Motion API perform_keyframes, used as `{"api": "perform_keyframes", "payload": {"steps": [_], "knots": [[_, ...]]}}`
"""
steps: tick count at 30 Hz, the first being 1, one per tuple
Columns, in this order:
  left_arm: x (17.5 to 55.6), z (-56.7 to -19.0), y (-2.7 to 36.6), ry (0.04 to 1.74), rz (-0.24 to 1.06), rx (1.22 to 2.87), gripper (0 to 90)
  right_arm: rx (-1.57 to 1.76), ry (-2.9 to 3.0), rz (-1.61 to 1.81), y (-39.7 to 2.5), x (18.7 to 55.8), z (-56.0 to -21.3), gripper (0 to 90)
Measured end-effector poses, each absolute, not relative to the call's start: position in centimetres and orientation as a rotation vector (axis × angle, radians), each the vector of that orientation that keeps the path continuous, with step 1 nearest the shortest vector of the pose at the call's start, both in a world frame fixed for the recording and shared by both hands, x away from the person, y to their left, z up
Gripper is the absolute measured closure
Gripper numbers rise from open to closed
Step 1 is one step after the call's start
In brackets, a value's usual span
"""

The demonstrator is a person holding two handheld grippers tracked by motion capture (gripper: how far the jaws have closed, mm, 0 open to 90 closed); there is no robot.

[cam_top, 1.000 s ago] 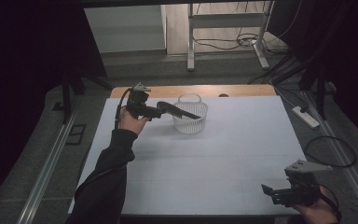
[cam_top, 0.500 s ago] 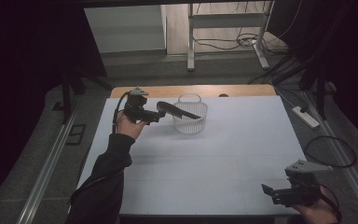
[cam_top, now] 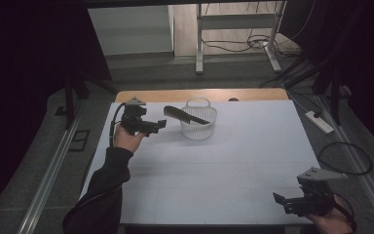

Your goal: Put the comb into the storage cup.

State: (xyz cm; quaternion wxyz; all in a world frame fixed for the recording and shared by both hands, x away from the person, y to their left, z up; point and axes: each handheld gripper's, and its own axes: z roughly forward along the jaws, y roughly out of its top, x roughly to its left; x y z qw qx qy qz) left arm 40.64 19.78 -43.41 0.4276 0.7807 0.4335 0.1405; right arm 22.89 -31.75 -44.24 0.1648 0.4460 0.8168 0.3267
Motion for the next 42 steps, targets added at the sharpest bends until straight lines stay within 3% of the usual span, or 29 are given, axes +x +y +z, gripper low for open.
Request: {"api": "perform_keyframes", "payload": {"steps": [42], "knots": [[35.7, -44.7, 20.7, 1.048, 0.311, 1.938, 0.0, 1.245, 2.334, 0.911, -31.5, 22.8, -44.2, 0.0]]}}
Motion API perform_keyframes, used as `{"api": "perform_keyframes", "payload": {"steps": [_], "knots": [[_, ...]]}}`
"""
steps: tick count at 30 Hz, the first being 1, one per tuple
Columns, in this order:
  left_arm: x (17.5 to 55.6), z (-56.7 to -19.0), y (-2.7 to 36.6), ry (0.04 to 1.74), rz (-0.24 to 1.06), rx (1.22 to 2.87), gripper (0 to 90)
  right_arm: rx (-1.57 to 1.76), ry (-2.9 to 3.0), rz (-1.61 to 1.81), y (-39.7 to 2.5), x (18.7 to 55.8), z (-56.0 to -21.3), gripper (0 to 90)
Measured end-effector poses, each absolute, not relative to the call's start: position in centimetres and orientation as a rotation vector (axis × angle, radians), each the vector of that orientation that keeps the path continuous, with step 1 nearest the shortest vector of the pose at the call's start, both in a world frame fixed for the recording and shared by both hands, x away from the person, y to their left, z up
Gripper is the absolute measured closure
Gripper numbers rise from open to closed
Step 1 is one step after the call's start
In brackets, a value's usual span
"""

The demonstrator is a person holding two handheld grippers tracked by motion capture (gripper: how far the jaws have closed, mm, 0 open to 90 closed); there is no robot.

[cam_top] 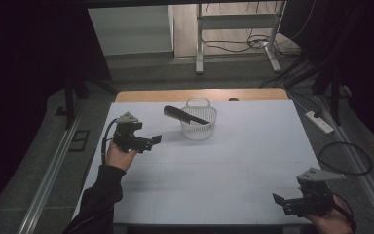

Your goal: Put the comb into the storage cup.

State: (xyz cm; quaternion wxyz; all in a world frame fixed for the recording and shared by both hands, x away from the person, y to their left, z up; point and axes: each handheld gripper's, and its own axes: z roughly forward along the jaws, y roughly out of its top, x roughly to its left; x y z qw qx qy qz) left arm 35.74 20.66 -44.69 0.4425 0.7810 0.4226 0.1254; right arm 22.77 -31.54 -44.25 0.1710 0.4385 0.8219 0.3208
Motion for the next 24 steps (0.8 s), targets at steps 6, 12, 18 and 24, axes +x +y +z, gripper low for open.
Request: {"api": "perform_keyframes", "payload": {"steps": [6, 12, 18, 24], "knots": [[35.2, -44.5, 20.7, 1.043, 0.305, 1.937, 0.0, 1.249, 2.331, 0.915, -31.6, 22.7, -44.2, 0.0], [34.3, -44.2, 21.0, 1.044, 0.310, 1.925, 0.0, 1.250, 2.331, 0.916, -31.6, 22.7, -44.2, 0.0], [33.5, -44.1, 21.3, 1.062, 0.304, 1.915, 0.0, 1.249, 2.332, 0.917, -31.6, 22.7, -44.2, 0.0], [32.7, -43.9, 21.3, 1.057, 0.314, 1.925, 0.0, 1.246, 2.334, 0.915, -31.6, 22.7, -44.2, 0.0]]}}
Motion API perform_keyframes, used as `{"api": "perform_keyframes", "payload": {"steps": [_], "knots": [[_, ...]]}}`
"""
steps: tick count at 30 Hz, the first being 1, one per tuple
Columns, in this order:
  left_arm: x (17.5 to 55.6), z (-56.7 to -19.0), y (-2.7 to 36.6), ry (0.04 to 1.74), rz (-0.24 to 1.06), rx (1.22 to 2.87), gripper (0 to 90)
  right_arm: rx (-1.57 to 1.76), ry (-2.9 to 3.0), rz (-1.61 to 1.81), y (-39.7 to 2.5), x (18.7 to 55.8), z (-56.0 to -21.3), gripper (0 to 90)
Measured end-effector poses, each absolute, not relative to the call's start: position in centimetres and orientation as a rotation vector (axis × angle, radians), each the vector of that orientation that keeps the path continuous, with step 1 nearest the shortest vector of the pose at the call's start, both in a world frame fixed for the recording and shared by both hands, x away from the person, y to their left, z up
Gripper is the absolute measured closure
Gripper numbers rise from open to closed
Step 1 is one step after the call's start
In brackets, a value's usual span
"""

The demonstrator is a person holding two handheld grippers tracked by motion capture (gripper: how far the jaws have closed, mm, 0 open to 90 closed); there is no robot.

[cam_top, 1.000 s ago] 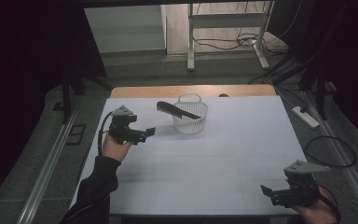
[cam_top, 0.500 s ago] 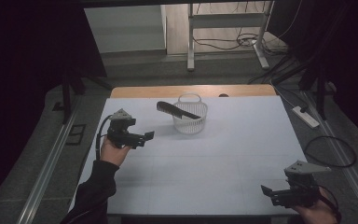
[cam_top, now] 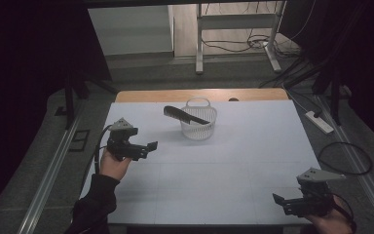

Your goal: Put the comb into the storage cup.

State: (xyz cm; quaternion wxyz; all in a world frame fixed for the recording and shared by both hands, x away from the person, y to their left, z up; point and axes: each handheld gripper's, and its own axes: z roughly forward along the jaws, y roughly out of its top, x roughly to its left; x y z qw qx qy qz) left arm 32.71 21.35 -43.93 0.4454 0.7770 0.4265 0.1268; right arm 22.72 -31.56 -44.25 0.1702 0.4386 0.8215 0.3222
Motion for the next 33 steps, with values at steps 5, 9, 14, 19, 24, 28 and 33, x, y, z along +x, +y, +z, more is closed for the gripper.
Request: {"api": "perform_keyframes", "payload": {"steps": [5, 9, 14, 19, 24, 28, 33], "knots": [[32.0, -43.9, 21.5, 1.052, 0.313, 1.926, 0.0, 1.248, 2.329, 0.917, -31.6, 22.7, -44.2, 0.0], [31.3, -43.9, 21.7, 1.048, 0.317, 1.929, 0.0, 1.249, 2.325, 0.917, -31.6, 22.7, -44.2, 0.0], [30.6, -44.0, 21.9, 1.036, 0.327, 1.939, 0.0, 1.245, 2.323, 0.915, -31.6, 22.7, -44.2, 0.0], [29.9, -44.1, 22.1, 1.037, 0.328, 1.941, 0.0, 1.246, 2.321, 0.916, -31.6, 22.7, -44.2, 0.0], [29.2, -44.1, 22.5, 1.034, 0.338, 1.932, 0.0, 1.250, 2.324, 0.919, -31.6, 22.7, -44.2, 0.0], [28.5, -43.9, 22.6, 1.013, 0.359, 1.917, 0.0, 1.256, 2.320, 0.922, -31.6, 22.7, -44.2, 0.0], [27.7, -43.9, 22.7, 1.007, 0.362, 1.922, 0.0, 1.249, 2.322, 0.918, -31.6, 22.7, -44.2, 0.0]]}}
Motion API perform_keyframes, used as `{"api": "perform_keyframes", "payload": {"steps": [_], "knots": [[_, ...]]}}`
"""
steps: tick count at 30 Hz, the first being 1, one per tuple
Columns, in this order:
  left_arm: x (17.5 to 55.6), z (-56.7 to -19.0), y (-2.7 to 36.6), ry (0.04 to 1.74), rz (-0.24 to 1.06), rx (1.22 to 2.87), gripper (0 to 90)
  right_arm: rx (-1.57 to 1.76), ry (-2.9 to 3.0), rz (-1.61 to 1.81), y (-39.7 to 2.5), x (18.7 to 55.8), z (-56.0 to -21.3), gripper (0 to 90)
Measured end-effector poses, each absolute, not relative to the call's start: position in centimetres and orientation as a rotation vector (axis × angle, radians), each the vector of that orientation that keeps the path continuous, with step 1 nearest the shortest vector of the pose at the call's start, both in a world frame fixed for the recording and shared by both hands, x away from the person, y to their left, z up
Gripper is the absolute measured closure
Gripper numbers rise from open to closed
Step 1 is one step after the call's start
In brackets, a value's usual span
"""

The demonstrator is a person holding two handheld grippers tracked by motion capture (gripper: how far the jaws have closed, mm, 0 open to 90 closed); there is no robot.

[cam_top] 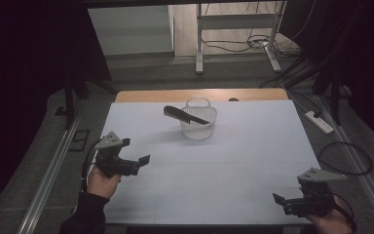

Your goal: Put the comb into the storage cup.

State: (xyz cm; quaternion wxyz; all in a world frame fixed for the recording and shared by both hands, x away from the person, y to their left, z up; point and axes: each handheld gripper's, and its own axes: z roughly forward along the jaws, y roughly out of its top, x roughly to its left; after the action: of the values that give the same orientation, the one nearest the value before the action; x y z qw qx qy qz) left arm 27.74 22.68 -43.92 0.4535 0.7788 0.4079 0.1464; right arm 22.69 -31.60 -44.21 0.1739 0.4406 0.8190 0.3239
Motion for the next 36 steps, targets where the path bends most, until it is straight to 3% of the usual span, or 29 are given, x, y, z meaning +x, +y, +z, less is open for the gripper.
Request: {"api": "perform_keyframes", "payload": {"steps": [36], "knots": [[23.9, -43.8, 23.8, 1.068, 0.375, 1.906, 0.0, 1.246, 2.319, 0.910, -31.5, 22.7, -44.2, 0.0]]}}
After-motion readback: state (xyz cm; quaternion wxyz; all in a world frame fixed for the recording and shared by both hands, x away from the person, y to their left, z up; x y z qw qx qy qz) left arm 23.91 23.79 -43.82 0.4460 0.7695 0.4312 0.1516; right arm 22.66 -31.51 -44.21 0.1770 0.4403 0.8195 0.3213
